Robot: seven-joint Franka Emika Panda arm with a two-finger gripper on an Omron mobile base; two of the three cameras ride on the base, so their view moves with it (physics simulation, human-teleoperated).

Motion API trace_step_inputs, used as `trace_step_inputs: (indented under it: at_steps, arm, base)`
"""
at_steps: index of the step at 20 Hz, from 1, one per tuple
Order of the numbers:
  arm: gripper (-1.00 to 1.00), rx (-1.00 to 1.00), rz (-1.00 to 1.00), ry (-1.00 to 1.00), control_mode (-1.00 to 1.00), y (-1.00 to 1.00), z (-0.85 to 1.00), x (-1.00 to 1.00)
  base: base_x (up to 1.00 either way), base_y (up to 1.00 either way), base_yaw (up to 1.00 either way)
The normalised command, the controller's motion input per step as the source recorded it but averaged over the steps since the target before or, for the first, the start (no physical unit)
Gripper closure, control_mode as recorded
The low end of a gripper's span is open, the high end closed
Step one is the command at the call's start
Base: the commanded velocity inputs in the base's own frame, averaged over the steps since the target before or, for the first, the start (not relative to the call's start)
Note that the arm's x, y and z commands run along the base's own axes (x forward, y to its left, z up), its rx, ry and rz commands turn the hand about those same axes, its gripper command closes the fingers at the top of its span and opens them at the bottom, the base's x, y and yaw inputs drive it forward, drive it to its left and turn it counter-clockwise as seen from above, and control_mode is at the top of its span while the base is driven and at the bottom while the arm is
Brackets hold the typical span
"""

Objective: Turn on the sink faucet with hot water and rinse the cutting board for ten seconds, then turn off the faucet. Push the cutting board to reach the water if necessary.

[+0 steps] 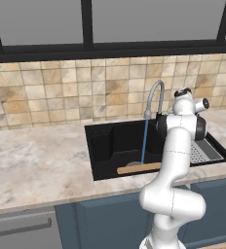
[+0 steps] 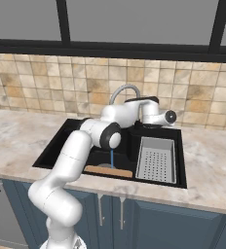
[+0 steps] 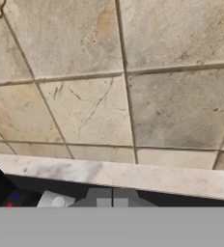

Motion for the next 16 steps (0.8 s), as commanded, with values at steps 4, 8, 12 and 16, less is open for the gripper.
trace_step_inputs:
  at_steps: [4, 8, 12, 16]
  arm:
    - [1.0, 0.0, 0.04, 0.0, -1.0, 0.34, 0.0, 0.0]
    - [1.0, 0.0, 0.05, 0.0, -1.0, 0.34, 0.0, 0.0]
    - [1.0, 0.0, 0.05, 0.0, -1.0, 0.31, 0.0, 0.0]
    - [1.0, 0.0, 0.06, 0.0, -1.0, 0.29, 0.0, 0.0]
  base:
    - [0.0, 0.0, 0.0]
    - [0.0, 0.0, 0.0]
    - [0.0, 0.0, 0.0]
    - [0.0, 0.0, 0.0]
